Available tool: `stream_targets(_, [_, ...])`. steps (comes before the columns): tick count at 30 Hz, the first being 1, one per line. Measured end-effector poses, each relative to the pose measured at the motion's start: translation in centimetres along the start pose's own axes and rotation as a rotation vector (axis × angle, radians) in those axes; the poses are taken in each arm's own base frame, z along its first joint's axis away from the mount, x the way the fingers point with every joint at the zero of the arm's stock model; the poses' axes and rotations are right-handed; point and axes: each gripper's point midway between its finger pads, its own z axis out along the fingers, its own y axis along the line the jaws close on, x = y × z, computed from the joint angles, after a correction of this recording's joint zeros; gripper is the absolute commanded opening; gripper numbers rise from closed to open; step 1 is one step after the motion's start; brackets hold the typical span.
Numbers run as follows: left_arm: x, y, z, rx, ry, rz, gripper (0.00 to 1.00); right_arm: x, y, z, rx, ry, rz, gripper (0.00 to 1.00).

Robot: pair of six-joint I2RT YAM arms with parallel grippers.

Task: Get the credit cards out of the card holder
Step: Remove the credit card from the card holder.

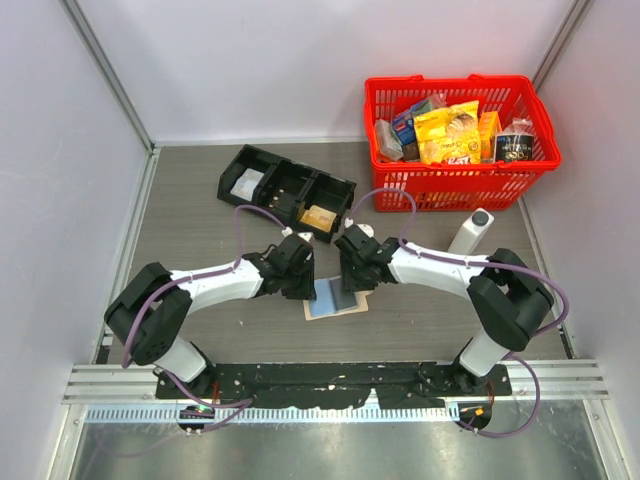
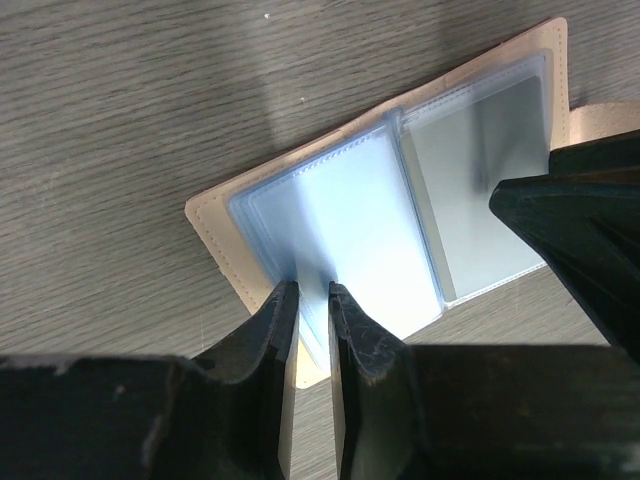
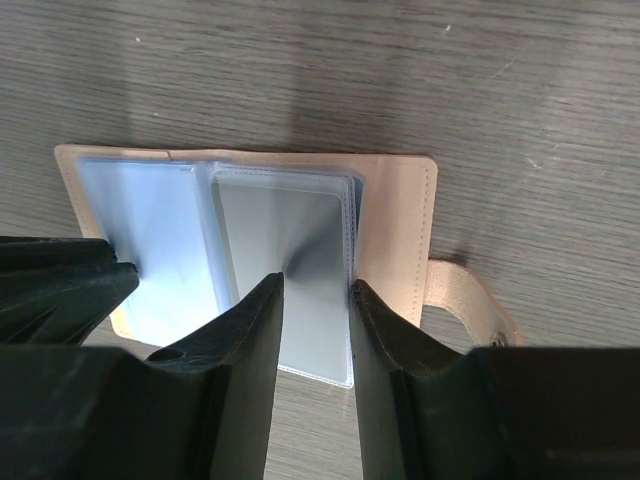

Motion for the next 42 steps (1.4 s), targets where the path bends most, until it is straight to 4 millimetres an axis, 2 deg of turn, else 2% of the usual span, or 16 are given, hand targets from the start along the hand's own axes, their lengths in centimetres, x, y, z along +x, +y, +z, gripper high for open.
stream_targets(9, [0.0, 0.0, 0.0, 0.001, 0.001, 0.001, 0.20, -1.0, 1.4, -1.3, -0.055, -0.017, 0.002, 0.37])
stream_targets(15, [0.0, -0.1, 0.0, 0.005, 0.003, 0.000, 0.20, -1.5, 3.9, -2.7, -0.153, -0.017, -0.016, 0.37])
stream_targets(20, [0.2, -0.5, 0.0, 0.029, 0.011, 0.001, 0.19, -0.8, 6.2, -3.4, -0.253, 0.012, -0.051, 0.38])
stream_targets(26, [0.3, -0.6, 0.0, 0.035, 0.011, -0.001, 0.19, -0.4, 7.0, -3.7, -0.294, 0.033, -0.064, 0.39])
stream_targets(29, [0.3, -0.6, 0.0, 0.037, 0.008, -0.002, 0.19, -0.6, 6.6, -3.5, -0.272, 0.020, -0.062, 0.40])
stream_targets(31, [0.3, -0.5, 0.0, 0.038, 0.006, -0.001, 0.19, -0.9, 5.5, -3.2, -0.214, -0.001, -0.058, 0.41])
stream_targets(33, [0.4, -0.4, -0.1, 0.036, 0.004, -0.001, 0.19, -1.1, 4.2, -2.8, -0.144, -0.020, -0.052, 0.49])
stream_targets(36, [0.5, -0.1, -0.3, 0.023, 0.001, -0.002, 0.21, -1.6, 2.5, -2.7, -0.059, -0.051, -0.041, 0.65])
stream_targets(39, [0.4, 0.4, -0.9, -0.001, -0.014, -0.002, 0.23, -2.5, 1.0, -3.3, -0.006, -0.103, -0.028, 0.71])
stream_targets(41, [0.0, 0.6, -1.6, -0.014, -0.037, -0.002, 0.23, -3.3, 0.3, -4.3, 0.012, -0.146, -0.020, 0.78])
stream_targets(42, [-0.2, 0.6, -2.0, -0.017, -0.050, -0.002, 0.23, -3.8, 0.2, -4.8, 0.016, -0.171, -0.017, 0.79])
